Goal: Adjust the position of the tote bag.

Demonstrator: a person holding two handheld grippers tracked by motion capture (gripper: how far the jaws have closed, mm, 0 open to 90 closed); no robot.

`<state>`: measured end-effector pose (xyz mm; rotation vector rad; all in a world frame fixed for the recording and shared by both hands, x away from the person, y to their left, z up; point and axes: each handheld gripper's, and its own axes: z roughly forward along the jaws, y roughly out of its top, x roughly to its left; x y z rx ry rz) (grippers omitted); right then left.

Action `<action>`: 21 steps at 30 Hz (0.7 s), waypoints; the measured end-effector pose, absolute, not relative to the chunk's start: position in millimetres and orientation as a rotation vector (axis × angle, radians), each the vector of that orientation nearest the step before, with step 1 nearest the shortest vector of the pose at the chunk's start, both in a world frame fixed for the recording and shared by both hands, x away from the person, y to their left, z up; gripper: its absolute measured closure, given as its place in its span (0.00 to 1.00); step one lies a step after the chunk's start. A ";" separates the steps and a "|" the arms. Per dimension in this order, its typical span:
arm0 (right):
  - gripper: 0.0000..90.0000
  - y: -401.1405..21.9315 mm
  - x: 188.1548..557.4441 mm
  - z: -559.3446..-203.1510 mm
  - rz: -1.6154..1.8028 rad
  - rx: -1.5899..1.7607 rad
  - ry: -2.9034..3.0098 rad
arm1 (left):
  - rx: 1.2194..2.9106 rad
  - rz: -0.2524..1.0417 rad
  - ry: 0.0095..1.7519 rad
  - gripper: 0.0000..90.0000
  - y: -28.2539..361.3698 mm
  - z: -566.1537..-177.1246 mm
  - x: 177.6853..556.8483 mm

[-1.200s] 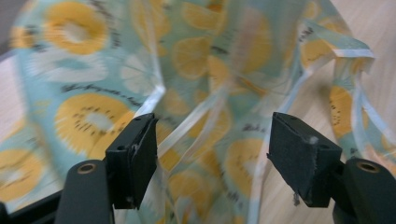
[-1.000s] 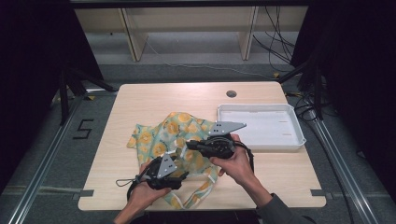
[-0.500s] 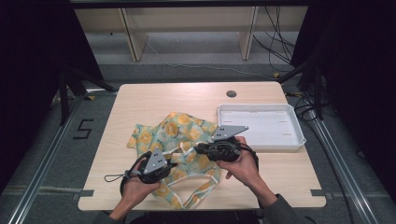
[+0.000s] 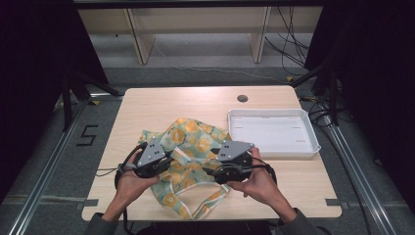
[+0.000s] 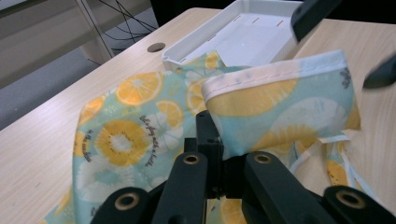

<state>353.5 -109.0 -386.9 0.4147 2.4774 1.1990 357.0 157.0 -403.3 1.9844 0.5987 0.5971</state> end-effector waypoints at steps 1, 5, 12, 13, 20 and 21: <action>0.42 -103.7 355.4 -388.2 1.180 0.392 2.494 | 1.985 0.598 0.597 0.98 157.4 -400.9 359.2; 0.68 -82.5 370.2 -402.2 0.993 0.330 2.523 | 1.971 0.594 0.616 0.97 159.7 -395.6 370.0; 0.99 -85.0 396.9 -399.1 0.976 0.352 2.523 | 1.994 0.567 0.719 0.68 168.5 -408.0 374.2; 0.99 -86.0 398.7 -396.2 0.983 0.358 2.516 | 2.000 0.573 0.741 0.59 169.3 -410.4 371.8; 1.00 -91.8 408.1 -373.1 1.093 0.399 2.453 | 2.170 0.697 0.860 0.29 178.8 -447.8 339.4; 1.00 -92.5 410.6 -368.3 1.112 0.404 2.442 | 2.192 0.740 0.921 0.29 181.4 -460.6 335.4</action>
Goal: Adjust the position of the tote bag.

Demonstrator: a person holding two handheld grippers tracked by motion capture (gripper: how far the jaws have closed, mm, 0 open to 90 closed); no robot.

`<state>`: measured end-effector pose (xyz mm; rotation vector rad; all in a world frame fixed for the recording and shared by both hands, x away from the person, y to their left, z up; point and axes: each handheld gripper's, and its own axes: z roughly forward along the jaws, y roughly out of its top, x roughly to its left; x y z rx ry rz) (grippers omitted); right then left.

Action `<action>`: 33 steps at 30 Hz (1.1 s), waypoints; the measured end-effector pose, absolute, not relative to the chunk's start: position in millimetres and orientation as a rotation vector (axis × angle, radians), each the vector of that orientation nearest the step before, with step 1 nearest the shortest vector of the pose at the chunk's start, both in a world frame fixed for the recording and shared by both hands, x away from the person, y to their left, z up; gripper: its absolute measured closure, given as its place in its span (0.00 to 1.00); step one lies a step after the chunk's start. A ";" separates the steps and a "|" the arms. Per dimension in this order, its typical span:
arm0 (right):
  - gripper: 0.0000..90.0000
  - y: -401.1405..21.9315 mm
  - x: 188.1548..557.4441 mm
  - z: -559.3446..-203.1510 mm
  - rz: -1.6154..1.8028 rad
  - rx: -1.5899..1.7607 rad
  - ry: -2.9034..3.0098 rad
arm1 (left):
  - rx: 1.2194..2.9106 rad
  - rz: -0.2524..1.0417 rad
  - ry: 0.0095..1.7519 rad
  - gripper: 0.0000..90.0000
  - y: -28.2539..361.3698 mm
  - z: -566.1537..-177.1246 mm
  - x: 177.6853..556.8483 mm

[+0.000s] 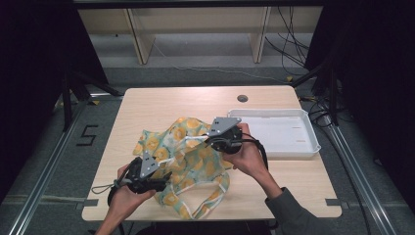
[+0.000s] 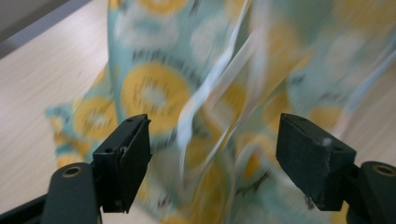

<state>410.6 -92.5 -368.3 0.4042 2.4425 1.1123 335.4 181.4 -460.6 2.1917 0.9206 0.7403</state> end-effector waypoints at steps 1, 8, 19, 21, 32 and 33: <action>0.99 -92.5 411.7 -366.7 1.115 0.403 2.435 | 2.192 0.740 0.921 0.29 181.4 -460.6 335.4; 0.99 -91.1 419.7 -361.3 1.147 0.423 2.433 | 2.198 0.798 0.955 0.59 196.3 -476.4 359.6; 0.99 -97.4 433.4 -355.5 1.148 0.461 2.404 | 1.973 0.816 0.919 0.98 218.8 -440.6 373.8; 0.99 -98.0 436.7 -356.0 1.147 0.460 2.403 | 1.940 0.822 0.940 0.98 222.8 -429.4 373.6; 0.99 -100.9 452.4 -360.2 1.136 0.486 2.382 | 1.886 0.796 0.952 0.98 229.3 -407.8 399.5; 0.99 -100.0 454.9 -361.0 1.135 0.514 2.384 | 1.879 0.782 0.960 0.98 229.9 -406.7 405.9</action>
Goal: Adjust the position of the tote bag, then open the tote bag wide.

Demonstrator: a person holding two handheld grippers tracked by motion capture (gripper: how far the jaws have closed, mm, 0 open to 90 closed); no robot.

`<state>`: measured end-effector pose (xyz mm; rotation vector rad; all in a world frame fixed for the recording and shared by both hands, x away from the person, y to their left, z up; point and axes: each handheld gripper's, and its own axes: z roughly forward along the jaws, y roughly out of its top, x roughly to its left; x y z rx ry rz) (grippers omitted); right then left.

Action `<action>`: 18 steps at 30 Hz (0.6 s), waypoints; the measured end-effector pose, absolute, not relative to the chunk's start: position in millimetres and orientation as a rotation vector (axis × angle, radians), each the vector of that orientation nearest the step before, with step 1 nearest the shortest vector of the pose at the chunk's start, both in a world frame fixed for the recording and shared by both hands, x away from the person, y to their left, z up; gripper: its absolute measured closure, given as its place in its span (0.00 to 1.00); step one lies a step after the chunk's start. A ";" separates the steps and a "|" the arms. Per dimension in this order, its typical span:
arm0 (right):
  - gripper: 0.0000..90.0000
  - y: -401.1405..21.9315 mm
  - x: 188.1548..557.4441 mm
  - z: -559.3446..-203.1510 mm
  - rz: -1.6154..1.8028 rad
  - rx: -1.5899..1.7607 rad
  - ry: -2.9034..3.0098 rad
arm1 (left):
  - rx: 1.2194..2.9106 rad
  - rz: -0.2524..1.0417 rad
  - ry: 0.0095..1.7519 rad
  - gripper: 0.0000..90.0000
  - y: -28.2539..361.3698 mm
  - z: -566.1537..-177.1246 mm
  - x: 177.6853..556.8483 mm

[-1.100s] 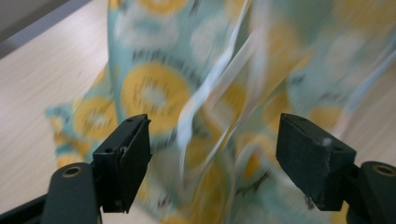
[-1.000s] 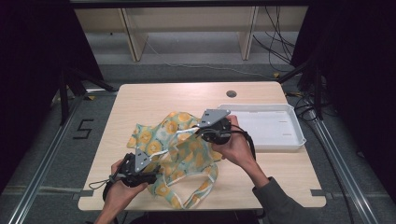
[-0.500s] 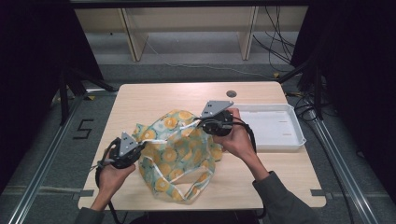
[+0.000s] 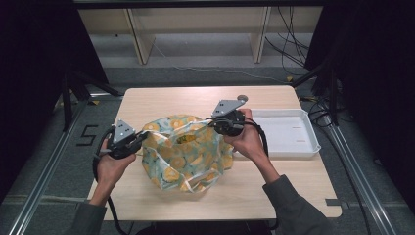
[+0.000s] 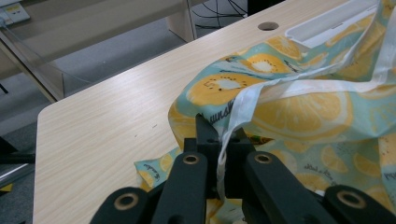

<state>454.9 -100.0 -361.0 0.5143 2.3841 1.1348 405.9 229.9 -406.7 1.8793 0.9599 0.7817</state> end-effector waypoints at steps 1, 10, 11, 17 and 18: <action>0.99 -99.8 456.7 -361.2 1.133 0.506 2.378 | 1.880 0.781 0.970 0.98 229.8 -406.0 408.3; 0.99 -94.7 475.2 -364.5 1.107 0.537 2.364 | 1.876 0.759 1.002 0.98 230.2 -406.0 427.6; 0.99 -94.7 475.2 -364.5 1.107 0.537 2.364 | 1.876 0.759 1.002 0.98 230.2 -406.0 427.6; 0.99 -88.6 489.4 -366.9 1.091 0.557 2.349 | 1.873 0.753 1.023 0.98 230.1 -405.3 436.5; 0.99 -87.1 490.0 -367.0 1.089 0.575 2.352 | 1.870 0.754 1.024 0.98 230.5 -405.0 438.2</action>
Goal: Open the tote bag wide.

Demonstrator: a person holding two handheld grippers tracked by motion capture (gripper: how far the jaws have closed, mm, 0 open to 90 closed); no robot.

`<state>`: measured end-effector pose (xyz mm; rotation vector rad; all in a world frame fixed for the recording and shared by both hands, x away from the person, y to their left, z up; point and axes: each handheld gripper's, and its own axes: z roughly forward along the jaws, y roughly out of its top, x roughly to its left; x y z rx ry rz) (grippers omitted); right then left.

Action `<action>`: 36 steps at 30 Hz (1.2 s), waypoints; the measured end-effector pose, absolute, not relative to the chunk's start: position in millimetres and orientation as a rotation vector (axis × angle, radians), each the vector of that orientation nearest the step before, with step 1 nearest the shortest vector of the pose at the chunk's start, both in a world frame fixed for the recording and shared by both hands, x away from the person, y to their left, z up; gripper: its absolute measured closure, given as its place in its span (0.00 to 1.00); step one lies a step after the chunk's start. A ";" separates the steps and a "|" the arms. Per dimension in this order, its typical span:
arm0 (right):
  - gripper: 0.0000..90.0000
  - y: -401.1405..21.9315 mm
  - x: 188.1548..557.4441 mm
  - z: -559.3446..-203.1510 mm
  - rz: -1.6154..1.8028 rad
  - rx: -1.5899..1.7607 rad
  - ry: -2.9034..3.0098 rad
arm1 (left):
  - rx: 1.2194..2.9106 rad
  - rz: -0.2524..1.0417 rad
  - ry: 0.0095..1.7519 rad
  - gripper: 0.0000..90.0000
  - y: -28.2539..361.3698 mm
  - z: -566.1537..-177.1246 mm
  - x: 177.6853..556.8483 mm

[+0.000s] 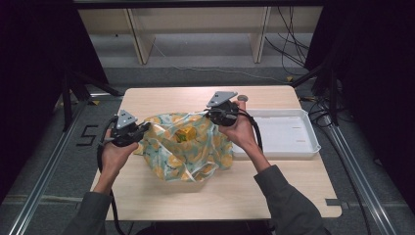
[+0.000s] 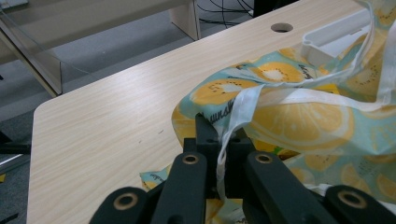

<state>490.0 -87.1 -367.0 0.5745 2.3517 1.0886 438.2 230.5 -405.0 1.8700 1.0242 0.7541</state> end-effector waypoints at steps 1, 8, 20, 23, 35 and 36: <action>0.99 -86.3 492.0 -366.3 1.080 0.569 2.355 | 1.870 0.754 1.024 0.98 230.5 -405.0 438.2; 0.99 -78.9 503.2 -370.6 1.073 0.597 2.338 | 1.865 0.744 1.053 0.98 229.9 -405.7 452.3; 0.99 -70.4 524.4 -382.2 0.993 0.650 2.334 | 1.866 0.728 1.104 0.97 233.1 -416.5 475.0; 0.99 -69.1 531.4 -388.8 0.975 0.695 2.330 | 1.872 0.715 1.135 0.97 234.1 -423.9 481.3; 0.99 -62.7 550.3 -418.6 0.809 0.718 2.380 | 1.931 0.651 1.215 0.89 235.5 -456.1 484.7; 0.99 -61.9 551.5 -425.0 0.784 0.729 2.396 | 1.988 0.635 1.192 0.84 236.7 -458.6 483.8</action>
